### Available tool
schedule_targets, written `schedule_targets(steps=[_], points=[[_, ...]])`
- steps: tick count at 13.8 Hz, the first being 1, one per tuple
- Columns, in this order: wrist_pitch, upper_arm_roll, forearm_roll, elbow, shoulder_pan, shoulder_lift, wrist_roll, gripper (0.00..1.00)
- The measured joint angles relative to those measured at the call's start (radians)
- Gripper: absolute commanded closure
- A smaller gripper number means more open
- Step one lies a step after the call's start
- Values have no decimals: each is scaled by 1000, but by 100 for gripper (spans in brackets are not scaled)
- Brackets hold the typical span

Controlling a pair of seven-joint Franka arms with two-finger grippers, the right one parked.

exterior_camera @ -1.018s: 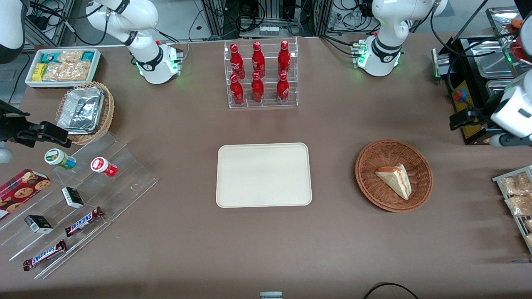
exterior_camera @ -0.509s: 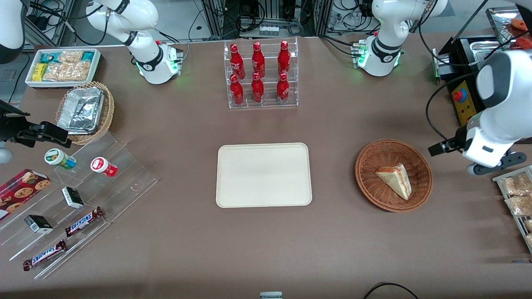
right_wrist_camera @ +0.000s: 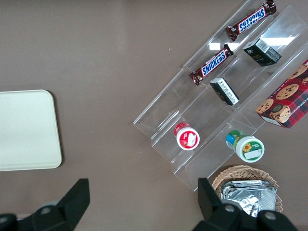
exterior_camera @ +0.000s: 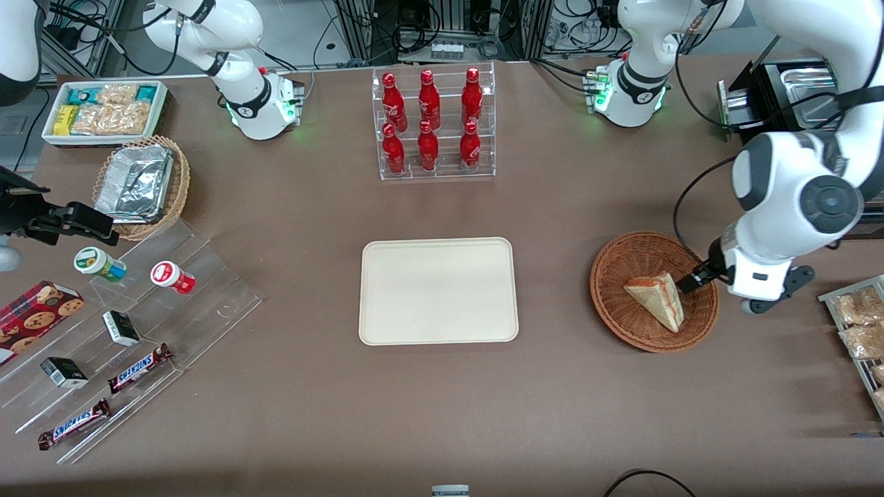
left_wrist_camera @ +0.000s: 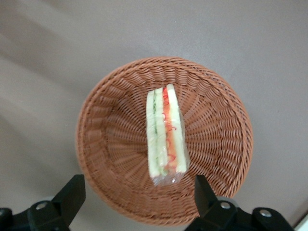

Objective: Place sandwich from basket to tray
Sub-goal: 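Move the open left gripper down over the wrapped sandwich in the basket, then close the left gripper on the wrapped sandwich's edge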

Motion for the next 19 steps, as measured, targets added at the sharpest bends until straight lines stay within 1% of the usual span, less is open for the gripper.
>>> schedule_targets(steps=[6, 12, 14, 16, 17, 18, 19], points=[[263, -2, -1, -173, -10, 2, -90, 0], [314, -2, -1, -210, -20, 17, -100, 0], [335, -2, -1, -214, -21, 37, -101, 4], [354, -2, -1, -215, -21, 59, -101, 22], [359, -2, -1, -215, -21, 67, -105, 37], [364, -2, -1, -215, -21, 72, -117, 57], [367, -2, -1, -215, -21, 75, -131, 76]])
